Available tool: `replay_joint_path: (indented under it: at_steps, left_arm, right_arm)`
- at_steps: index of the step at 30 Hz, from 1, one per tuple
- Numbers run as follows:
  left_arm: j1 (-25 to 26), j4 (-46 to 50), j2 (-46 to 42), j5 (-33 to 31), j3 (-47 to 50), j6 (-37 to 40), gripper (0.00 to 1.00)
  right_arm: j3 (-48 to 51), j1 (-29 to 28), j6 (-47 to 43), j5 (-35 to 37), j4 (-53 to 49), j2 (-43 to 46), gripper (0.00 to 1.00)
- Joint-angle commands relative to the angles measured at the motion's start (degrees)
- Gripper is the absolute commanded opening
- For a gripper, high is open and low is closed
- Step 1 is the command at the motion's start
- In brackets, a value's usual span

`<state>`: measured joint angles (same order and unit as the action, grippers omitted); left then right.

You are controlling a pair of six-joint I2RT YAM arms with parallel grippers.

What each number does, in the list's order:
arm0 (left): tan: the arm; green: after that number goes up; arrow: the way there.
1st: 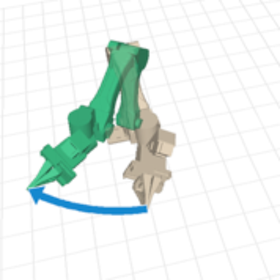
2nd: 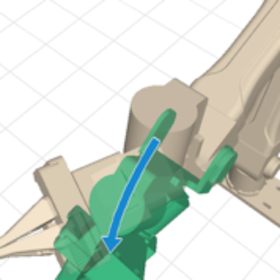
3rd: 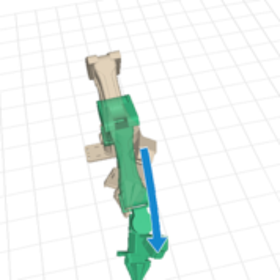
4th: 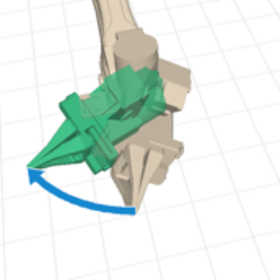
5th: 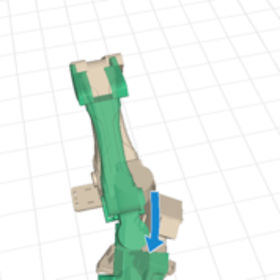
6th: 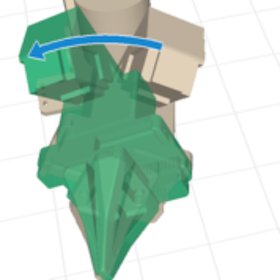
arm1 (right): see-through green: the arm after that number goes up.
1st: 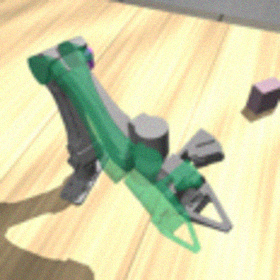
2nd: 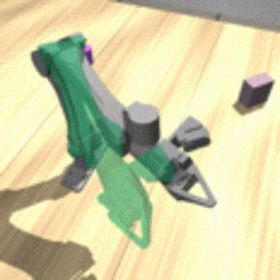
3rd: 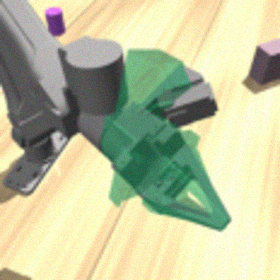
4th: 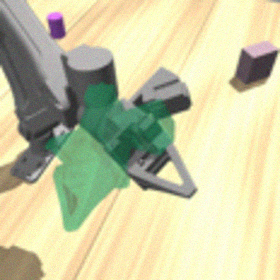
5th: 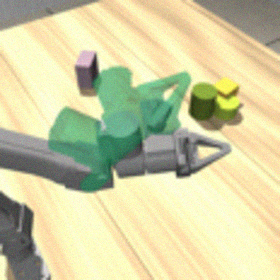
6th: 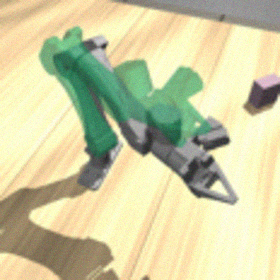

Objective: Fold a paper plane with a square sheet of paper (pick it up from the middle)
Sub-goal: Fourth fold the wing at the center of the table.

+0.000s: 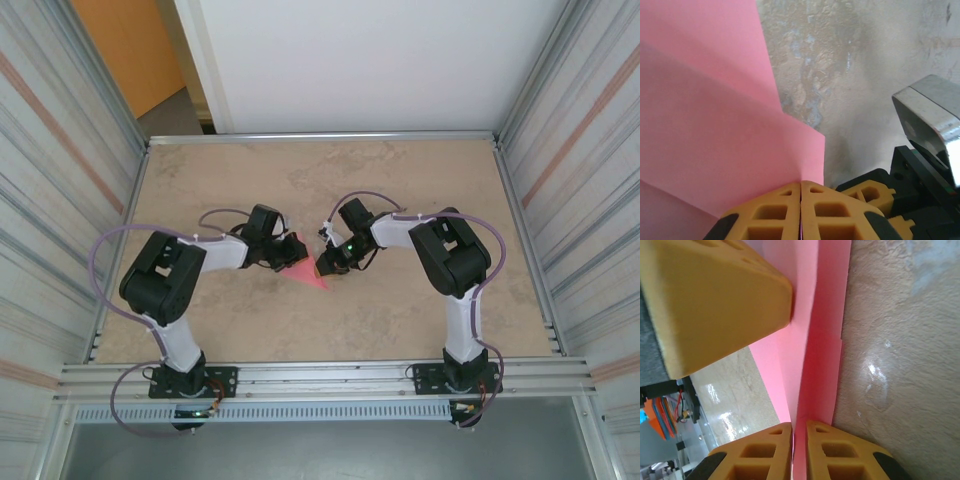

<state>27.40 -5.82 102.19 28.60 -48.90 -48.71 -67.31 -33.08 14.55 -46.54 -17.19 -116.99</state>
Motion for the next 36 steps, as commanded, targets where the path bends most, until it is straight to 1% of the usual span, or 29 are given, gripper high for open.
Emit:
replay_joint_path:
  at_steps: [1, 9, 13, 19, 28, 36]
  left_arm:
    - [0.01, 3.34, 1.46, -1.67, -1.80, 1.01, 0.09]
    - [-0.06, 5.38, 2.04, -3.65, -1.82, 1.29, 0.09]
    - [-0.24, 5.49, 1.53, -4.16, -1.45, 1.50, 0.09]
    - [-0.90, 5.21, -0.37, -3.81, -0.54, 2.29, 0.09]
    - [-1.56, 3.82, -2.69, -3.16, 0.81, 3.03, 0.14]
    - [-1.89, 5.71, -1.26, -5.15, 1.27, 2.79, 0.11]
  right_arm:
    - [0.05, 0.13, 0.66, 2.20, -4.24, -2.50, 0.16]
    - [0.14, 0.39, 0.92, 2.60, -4.60, -2.18, 0.20]
    - [0.32, 0.54, 1.51, 3.46, -4.61, -2.01, 0.20]
    - [0.74, 0.56, 2.66, 6.44, -5.16, -2.78, 0.21]
    - [1.22, 0.14, 3.65, 9.14, -5.85, -3.42, 0.22]
    - [1.19, -0.18, 4.34, 10.77, -6.28, -3.47, 0.22]
